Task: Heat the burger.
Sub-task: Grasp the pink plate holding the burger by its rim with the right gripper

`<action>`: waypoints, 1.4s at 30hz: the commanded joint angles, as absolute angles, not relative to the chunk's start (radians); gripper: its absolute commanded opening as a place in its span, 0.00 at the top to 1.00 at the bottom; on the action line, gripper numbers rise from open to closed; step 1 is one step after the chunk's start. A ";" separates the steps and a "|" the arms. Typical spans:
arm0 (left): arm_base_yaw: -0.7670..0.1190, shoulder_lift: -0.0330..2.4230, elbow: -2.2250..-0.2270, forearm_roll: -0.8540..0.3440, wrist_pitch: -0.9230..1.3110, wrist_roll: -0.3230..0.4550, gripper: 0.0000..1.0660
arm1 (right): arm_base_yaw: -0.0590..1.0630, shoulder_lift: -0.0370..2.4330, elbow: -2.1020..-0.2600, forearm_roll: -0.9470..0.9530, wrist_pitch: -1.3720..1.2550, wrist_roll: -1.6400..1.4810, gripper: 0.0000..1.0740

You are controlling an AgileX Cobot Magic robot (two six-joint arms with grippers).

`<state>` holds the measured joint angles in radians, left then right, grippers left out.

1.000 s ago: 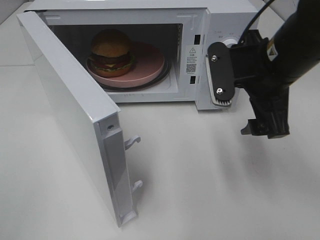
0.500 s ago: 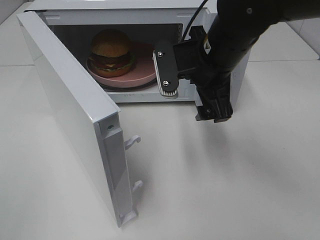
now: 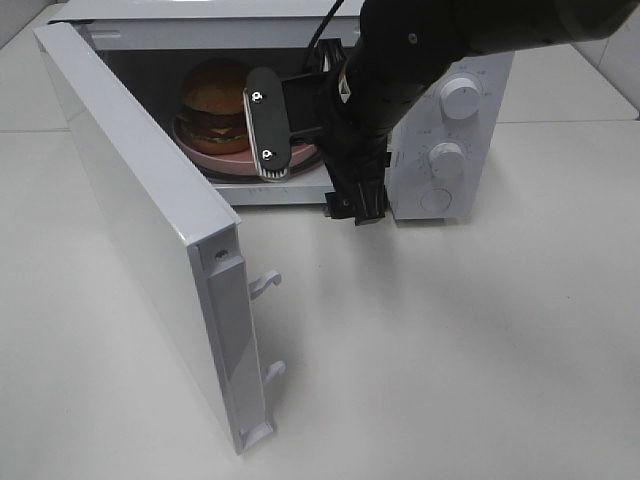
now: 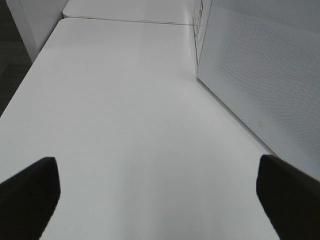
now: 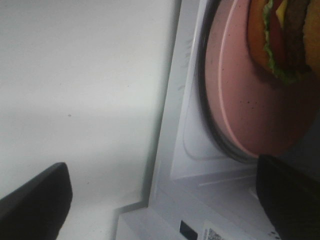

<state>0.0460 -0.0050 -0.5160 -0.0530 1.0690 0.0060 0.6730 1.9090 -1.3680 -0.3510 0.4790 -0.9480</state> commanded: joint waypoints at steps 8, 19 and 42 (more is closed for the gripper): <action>0.050 -0.018 -0.515 -0.054 1.069 0.005 0.06 | 0.685 2.037 -1.497 -0.354 0.412 -0.942 0.17; 0.050 -0.018 -0.515 -0.054 1.069 0.005 0.06 | 0.683 2.192 -1.658 -0.354 0.403 -0.942 0.20; 0.050 -0.018 -0.515 -0.042 1.069 0.000 0.06 | 0.613 2.349 -1.802 -0.295 0.351 -0.942 0.26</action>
<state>0.0460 -0.0050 -0.5160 -0.0490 1.0690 0.0000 0.6180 2.3460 -1.7920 -0.3030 0.3620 -0.9480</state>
